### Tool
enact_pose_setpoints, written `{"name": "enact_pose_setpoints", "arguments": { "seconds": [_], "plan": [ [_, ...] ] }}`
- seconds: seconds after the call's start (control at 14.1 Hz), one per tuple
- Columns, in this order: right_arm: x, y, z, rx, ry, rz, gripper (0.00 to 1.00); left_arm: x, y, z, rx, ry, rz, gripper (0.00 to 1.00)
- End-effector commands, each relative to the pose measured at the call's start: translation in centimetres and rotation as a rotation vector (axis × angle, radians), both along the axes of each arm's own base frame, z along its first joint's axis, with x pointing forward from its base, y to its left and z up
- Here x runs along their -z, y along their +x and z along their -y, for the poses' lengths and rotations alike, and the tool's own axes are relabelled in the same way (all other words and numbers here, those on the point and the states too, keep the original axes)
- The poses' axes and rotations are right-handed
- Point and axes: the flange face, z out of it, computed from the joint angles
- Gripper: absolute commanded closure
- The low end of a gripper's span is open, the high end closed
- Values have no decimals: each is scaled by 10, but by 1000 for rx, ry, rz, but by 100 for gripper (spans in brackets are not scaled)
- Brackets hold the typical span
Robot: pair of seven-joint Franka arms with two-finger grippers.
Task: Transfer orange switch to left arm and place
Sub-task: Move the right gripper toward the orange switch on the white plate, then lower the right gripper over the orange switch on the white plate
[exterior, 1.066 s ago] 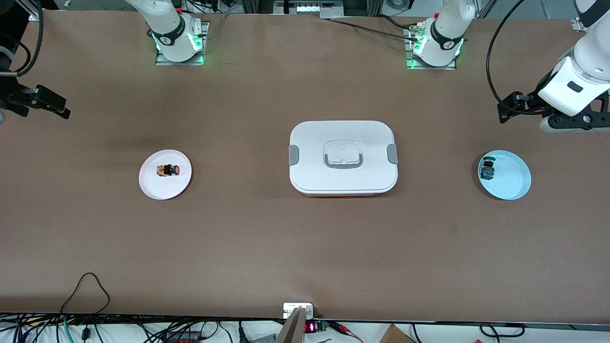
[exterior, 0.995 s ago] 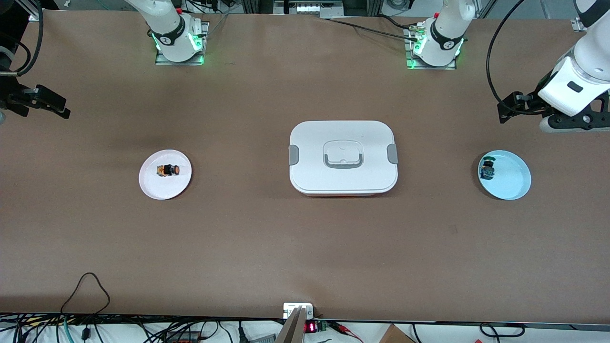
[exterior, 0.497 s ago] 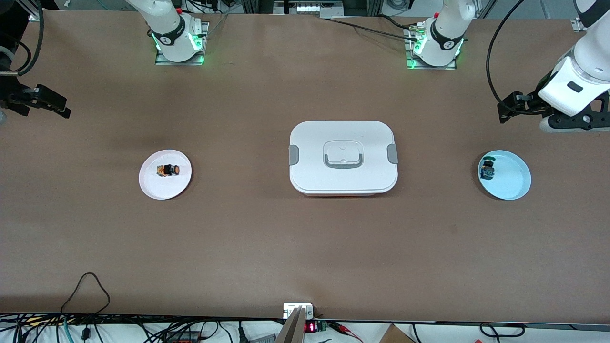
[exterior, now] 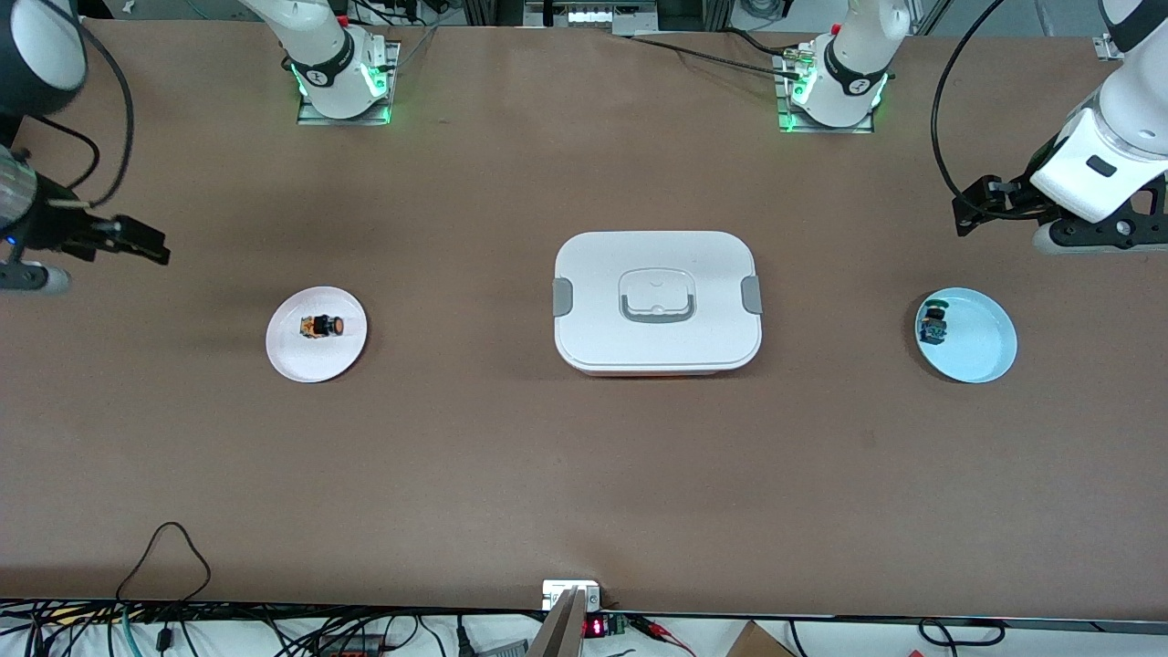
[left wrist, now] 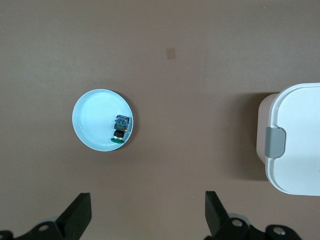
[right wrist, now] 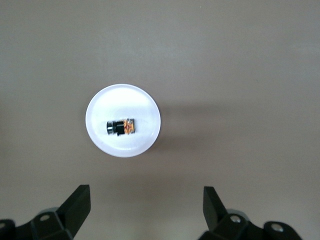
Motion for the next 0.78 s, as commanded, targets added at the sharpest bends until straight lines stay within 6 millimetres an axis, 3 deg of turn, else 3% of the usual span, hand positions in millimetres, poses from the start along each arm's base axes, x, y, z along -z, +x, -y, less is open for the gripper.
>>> {"name": "enact_pose_setpoints", "arguments": {
  "seconds": [0.0,0.28,0.43,0.64,0.71],
  "plan": [
    [52,6,-13,-8,-3,-7,0,-7,-2,1,-7,-13,-1,0],
    [143,-18,-17,-14,1,25,0,-7,-2,1,-7,-13,-1,0],
    [184,-30,-35,-50,1,57,0,-7,-2,1,-7,-13,-1,0],
    [223,-30,-71,-126,-5,38,0,-7,-2,1,-7,-13,-1,0],
    [232,-28,-73,-128,-6,50,0,-7,-2,1,-7,-13,-1,0]
  ]
}}
